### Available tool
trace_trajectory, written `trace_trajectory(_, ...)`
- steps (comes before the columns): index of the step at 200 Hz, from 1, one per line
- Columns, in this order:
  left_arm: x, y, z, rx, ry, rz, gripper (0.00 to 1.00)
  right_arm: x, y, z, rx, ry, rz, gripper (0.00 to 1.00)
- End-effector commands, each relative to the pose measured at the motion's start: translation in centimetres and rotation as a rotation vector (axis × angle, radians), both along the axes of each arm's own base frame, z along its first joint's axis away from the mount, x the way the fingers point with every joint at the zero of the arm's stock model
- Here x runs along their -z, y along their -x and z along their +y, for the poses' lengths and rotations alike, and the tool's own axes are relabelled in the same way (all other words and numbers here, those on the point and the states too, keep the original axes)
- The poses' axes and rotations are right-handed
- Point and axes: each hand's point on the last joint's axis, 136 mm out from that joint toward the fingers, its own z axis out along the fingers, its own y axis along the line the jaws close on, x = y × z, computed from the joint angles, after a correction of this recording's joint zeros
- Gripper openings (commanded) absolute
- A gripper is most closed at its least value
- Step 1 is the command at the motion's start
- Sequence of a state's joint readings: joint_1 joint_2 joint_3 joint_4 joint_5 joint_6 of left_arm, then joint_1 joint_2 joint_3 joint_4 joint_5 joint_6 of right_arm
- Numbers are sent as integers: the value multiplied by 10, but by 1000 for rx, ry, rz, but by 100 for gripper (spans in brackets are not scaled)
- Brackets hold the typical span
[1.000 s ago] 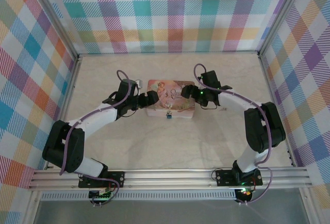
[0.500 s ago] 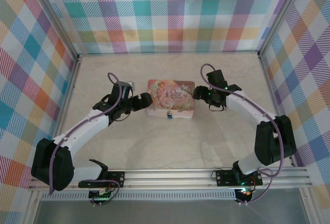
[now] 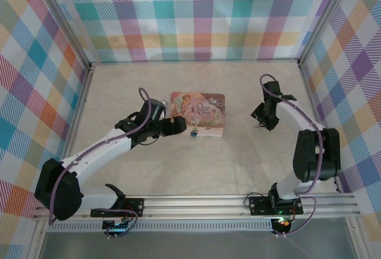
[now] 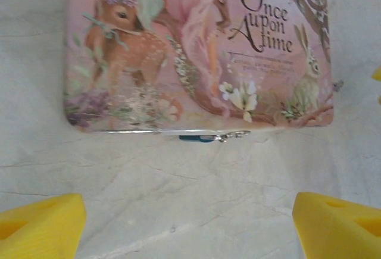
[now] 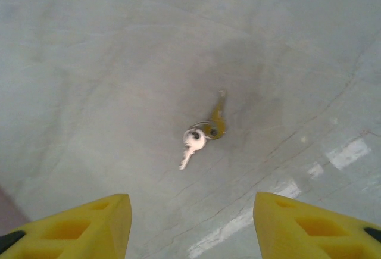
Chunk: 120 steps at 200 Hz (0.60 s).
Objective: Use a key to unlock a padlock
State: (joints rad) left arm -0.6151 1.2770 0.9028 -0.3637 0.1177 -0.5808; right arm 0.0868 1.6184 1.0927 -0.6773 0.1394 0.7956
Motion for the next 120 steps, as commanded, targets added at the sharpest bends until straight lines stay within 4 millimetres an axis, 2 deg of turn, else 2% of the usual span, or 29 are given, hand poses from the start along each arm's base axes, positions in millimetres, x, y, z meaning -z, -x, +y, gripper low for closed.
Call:
trace_trajectory(1,-1,1,-9,6,-10,11,89,11,10,-10,146,-4,123,52)
trace_trajectory(49,7,4,-16,23,-21,28,89,24,7,-12,273,-36,138,51)
trace_trajectory(120,14,6,-16,24,-25,40,89,39,-3,-14,315,-51,158,51)
